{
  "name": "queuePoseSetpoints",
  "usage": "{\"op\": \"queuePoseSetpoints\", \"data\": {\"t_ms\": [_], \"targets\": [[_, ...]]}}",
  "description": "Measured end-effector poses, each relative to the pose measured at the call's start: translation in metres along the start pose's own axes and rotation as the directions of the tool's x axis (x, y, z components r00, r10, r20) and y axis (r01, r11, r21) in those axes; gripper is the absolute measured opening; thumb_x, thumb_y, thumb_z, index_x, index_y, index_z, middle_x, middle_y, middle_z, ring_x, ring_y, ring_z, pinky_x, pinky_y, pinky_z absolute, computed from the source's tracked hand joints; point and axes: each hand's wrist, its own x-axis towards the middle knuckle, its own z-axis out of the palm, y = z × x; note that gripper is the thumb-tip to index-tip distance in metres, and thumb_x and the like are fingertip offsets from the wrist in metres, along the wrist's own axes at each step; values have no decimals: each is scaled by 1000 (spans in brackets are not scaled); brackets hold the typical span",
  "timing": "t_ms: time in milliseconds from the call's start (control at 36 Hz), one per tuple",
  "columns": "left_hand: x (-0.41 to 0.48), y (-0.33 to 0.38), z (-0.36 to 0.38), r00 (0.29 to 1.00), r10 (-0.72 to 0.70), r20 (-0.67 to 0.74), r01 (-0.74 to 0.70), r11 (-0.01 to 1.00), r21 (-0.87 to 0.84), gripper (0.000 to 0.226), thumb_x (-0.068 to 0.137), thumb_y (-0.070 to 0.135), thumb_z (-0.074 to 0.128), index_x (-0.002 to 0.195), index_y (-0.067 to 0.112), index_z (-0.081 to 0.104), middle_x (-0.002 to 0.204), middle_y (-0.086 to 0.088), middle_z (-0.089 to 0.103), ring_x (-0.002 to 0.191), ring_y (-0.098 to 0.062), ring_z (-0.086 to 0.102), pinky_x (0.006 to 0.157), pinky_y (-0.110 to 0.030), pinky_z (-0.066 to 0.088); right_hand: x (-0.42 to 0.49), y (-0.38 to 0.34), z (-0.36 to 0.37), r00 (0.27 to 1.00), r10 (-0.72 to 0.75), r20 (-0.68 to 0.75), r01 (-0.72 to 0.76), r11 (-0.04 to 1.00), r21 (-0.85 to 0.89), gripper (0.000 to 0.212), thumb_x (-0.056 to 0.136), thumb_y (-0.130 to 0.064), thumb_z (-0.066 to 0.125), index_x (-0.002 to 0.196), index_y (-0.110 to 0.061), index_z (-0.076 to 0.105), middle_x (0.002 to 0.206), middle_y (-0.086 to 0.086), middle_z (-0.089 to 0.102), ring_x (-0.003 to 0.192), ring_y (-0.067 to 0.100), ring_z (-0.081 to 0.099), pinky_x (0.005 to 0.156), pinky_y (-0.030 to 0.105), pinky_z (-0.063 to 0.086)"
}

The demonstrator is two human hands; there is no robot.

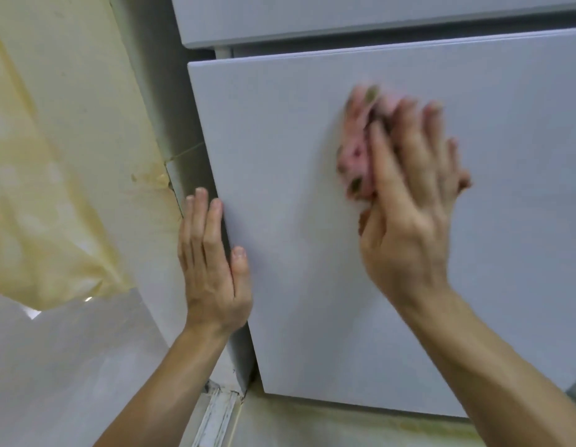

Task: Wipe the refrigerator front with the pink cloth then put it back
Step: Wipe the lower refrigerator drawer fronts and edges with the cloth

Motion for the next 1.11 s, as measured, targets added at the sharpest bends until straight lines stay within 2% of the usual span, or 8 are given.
{"op": "queuePoseSetpoints", "data": {"t_ms": [111, 250, 444, 528, 583, 667, 889, 1111], "targets": [[-4, 1, 3, 999, -29, 15, 30, 999, -33, 62, 99, 7, 39, 159, -4, 26, 170, -10, 20, 161, -28, 15, 129, -55, 19, 21, -20, 9, 982, 149, -120, -145, 989, 40, 65, 88, 22, 39, 150, 5, 49, 160, 30, 39, 152, 45, 28, 129, 52, 11], [-4, -5, 1, 1000, -19, 6, 20, 998, -66, 64, 96, -1, 40, 159, -3, 27, 168, -14, 27, 160, -25, 18, 124, -64, 22, -26, -29, 32, 987, -139, 76, 139, 990, -4, 60, 95, 15, 37, 149, -4, 55, 161, 12, 41, 155, 29, 33, 130, 42, 15], [-8, 1, 4, 999, -44, 29, 47, 996, -81, 68, 95, 4, 39, 160, -4, 22, 170, -13, 22, 161, -25, 16, 125, -64, 19, -181, 19, 13, 623, -450, 640, 465, 871, 160, 56, 110, -6, 15, 152, -9, 53, 166, 3, 39, 160, 15, 19, 131, 34, 11], [-12, 5, 5, 997, -42, 60, 45, 998, -42, 66, 99, 13, 35, 160, -5, 20, 171, -15, 17, 162, -28, 12, 128, -59, 17, -209, 35, 1, 563, -442, 698, 506, 852, 132, 51, 106, -9, 32, 151, -11, 55, 168, 2, 37, 161, 13, 16, 132, 32, 3], [-17, 9, 6, 996, -36, 80, 37, 999, -9, 67, 100, 15, 34, 160, -7, 18, 172, -15, 11, 162, -29, 9, 130, -56, 14, -203, 35, -5, 557, -434, 708, 503, 855, 128, 56, 109, -4, 18, 152, -12, 52, 169, 0, 34, 160, 14, 20, 131, 32, 8], [-25, 12, 10, 995, -13, 98, 10, 999, 33, 69, 100, 16, 37, 160, -10, 17, 172, -14, 4, 162, -32, 5, 131, -52, 11, -178, 31, -12, 613, -416, 671, 457, 880, 128, 66, 108, -3, 4, 152, -12, 52, 167, 1, 37, 157, 17, 28, 130, 33, 18], [-27, 13, 10, 995, -14, 95, 8, 998, 66, 71, 98, 16, 40, 160, -9, 17, 173, -11, 3, 163, -29, 4, 131, -49, 9, -39, 36, -22, 979, -148, 144, 155, 987, -44, 63, 92, 17, 55, 150, -6, 52, 160, 14, 38, 157, 33, 27, 130, 45, 14], [-29, 15, 14, 997, -19, 74, 15, 999, 46, 75, 93, 4, 47, 160, -8, 16, 172, -13, 7, 162, -31, 7, 130, -53, 13, 9, -11, 2, 991, 115, -71, -115, 993, 0, 66, 88, 23, 41, 151, 5, 48, 160, 31, 38, 152, 46, 29, 129, 53, 12]]}}
